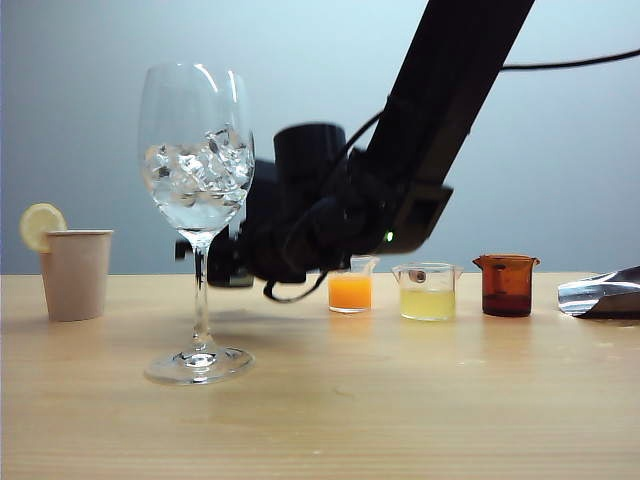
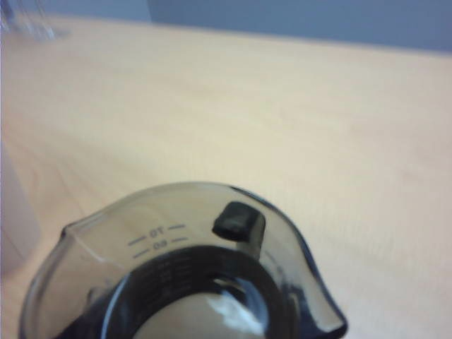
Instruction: Pick up the first measuring cup from the left, pour the coconut rum inside into the goblet, and finally put the measuring cup back in its original place.
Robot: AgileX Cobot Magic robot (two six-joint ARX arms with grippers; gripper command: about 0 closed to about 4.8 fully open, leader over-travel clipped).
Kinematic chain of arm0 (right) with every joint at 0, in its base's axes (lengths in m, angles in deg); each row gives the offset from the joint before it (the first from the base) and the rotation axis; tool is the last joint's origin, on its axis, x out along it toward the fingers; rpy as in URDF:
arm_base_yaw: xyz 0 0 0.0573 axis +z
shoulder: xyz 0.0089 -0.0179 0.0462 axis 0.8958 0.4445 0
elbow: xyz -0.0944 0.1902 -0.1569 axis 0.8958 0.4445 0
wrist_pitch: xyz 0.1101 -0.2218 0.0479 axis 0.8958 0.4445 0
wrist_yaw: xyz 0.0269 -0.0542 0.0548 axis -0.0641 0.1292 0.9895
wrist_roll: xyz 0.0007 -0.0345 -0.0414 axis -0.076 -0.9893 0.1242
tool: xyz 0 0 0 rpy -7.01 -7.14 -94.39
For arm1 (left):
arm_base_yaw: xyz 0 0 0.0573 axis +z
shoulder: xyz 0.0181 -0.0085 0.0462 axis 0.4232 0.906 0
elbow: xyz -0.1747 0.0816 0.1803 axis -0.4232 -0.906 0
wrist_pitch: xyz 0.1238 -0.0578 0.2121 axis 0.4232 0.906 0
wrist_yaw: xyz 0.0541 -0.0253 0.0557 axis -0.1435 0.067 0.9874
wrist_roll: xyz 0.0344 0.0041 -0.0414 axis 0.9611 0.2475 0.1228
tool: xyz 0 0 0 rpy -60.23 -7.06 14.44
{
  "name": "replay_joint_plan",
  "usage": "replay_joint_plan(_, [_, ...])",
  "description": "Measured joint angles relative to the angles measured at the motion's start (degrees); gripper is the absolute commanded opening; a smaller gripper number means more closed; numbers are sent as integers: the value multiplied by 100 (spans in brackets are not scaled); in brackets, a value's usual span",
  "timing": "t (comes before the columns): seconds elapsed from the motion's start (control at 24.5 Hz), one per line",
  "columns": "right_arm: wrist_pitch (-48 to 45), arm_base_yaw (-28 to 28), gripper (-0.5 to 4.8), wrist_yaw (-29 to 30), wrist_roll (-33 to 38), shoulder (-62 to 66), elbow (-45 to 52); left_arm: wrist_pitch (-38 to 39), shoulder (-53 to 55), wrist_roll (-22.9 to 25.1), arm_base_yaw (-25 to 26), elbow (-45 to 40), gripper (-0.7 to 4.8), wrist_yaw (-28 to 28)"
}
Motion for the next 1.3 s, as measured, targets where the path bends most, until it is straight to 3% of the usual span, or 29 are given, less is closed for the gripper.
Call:
replay_joint_plan(0.41, [380, -144, 135, 63, -129, -442, 33, 122, 4, -101, -57, 278, -5, -291])
replay_joint_plan(0.61, [511, -275, 135, 107, -262, -824, 24, 140, -11, -258, -614, 275, -5, -223])
replay_joint_plan(0.81, [1034, -529, 135, 186, -275, -1145, 35, -61, -9, -485, -1449, 275, -5, 520])
replay_joint_plan(0.94, [1512, -643, 135, 205, -275, -1543, 39, -341, 59, -743, -2227, 278, -5, 1191])
replay_joint_plan(1.3, [2455, -741, 135, 348, -323, -2284, 46, -527, 452, -876, -3191, 293, -5, 2114])
